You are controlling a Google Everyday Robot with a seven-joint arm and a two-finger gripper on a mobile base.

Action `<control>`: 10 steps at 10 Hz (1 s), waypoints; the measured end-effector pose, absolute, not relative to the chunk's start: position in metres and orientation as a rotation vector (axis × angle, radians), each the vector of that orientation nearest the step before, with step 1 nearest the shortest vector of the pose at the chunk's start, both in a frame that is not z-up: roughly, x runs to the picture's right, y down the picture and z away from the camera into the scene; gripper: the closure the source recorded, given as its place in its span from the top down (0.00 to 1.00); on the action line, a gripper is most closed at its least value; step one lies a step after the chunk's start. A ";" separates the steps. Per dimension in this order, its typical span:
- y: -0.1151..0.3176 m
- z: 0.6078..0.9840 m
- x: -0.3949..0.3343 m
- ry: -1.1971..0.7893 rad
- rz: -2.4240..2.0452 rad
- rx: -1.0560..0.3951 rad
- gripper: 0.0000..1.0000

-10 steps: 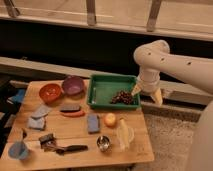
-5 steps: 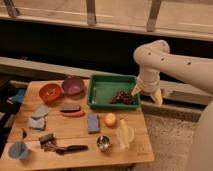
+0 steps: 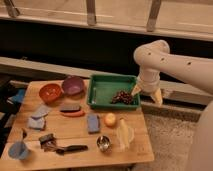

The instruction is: Place banana in purple bowl

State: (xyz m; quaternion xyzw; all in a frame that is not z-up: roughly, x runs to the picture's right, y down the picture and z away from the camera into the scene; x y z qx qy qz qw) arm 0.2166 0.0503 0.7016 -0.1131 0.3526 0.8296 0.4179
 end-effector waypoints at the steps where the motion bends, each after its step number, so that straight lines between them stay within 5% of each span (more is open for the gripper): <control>1: 0.050 0.702 0.217 0.885 2.081 -0.284 0.80; 10: 0.057 0.686 0.191 0.859 1.964 -0.309 0.80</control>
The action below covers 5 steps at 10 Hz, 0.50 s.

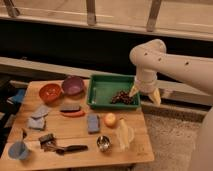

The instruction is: Place banana in purple bowl

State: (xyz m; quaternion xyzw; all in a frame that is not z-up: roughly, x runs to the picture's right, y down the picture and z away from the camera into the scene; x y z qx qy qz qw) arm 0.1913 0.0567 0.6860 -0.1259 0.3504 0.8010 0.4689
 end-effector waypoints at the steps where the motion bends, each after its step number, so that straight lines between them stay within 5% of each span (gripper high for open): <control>1: 0.064 0.680 0.181 0.849 1.917 -0.328 0.80; 5: 0.091 0.665 0.144 0.805 1.723 -0.441 0.80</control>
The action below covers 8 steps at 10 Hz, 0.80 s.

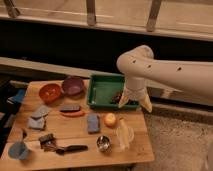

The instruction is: Place banana in purple bowl

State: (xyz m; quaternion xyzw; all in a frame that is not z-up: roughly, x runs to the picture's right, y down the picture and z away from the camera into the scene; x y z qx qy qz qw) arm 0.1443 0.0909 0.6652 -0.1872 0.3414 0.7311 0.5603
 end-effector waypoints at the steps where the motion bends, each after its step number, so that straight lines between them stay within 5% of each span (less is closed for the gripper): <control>1: 0.098 0.667 0.139 0.803 1.668 -0.477 0.80; 8: 0.108 0.672 0.129 0.802 1.591 -0.531 0.80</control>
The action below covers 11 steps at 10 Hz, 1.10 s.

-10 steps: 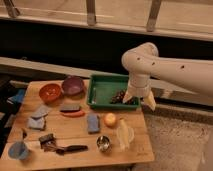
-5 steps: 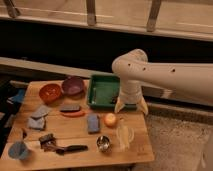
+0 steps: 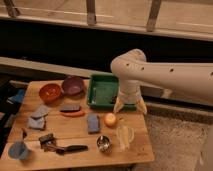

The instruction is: Place banana in purple bowl

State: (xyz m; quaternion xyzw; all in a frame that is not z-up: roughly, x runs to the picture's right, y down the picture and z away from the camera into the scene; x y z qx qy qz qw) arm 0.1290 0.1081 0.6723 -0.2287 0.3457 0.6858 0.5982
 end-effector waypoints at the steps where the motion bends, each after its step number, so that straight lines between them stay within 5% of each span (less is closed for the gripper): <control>1: 0.113 0.679 0.131 0.815 1.594 -0.545 0.80; 11: 0.145 0.716 0.116 0.893 1.515 -0.694 0.80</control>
